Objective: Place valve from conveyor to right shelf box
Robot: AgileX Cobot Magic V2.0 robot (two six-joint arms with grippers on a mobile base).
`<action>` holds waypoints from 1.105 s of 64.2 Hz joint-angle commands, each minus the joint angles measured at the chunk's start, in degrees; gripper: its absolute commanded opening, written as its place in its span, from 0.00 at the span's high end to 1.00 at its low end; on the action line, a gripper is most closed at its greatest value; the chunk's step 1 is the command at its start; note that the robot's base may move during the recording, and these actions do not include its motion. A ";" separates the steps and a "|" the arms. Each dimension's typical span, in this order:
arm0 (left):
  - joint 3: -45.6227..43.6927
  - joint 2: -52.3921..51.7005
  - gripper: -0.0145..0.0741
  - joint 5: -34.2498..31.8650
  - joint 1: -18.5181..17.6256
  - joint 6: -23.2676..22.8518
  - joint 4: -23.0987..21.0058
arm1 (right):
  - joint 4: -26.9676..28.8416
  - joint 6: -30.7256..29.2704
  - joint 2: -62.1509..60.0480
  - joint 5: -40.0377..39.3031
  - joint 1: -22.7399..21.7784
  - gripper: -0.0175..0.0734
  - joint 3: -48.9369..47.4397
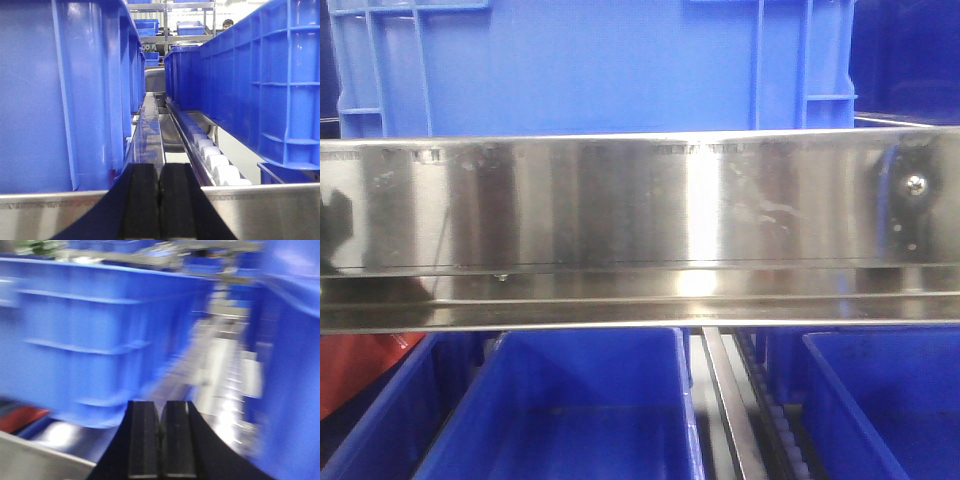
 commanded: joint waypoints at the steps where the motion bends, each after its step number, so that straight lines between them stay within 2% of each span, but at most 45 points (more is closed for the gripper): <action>1: -0.08 -0.31 0.96 -0.88 0.29 -0.40 0.00 | 0.65 -0.22 -3.74 -0.97 -5.23 0.99 2.71; 11: -0.08 -0.31 0.96 -0.88 0.29 -0.40 0.00 | 0.65 3.52 -10.11 -1.08 -14.89 0.99 8.79; 18: -0.08 -0.31 0.96 -0.88 0.29 -0.40 0.00 | 0.40 3.62 -13.90 -1.08 -18.11 0.99 12.14; 29: -0.08 -0.31 0.96 -0.98 0.29 -0.40 0.00 | -0.73 3.62 -18.11 -2.85 -18.51 0.99 15.08; 31: -0.08 -0.31 0.96 -0.98 0.29 -0.40 0.00 | -0.93 3.62 -18.11 -0.47 -18.39 0.99 15.08; 38: -0.08 -0.31 0.96 -0.98 0.29 -0.40 0.00 | -3.82 3.40 -18.11 -0.32 -18.39 0.99 15.08; 71: -0.08 -0.31 0.96 -0.98 0.29 -0.40 0.00 | -3.51 3.40 -18.11 -0.68 -18.39 0.99 15.08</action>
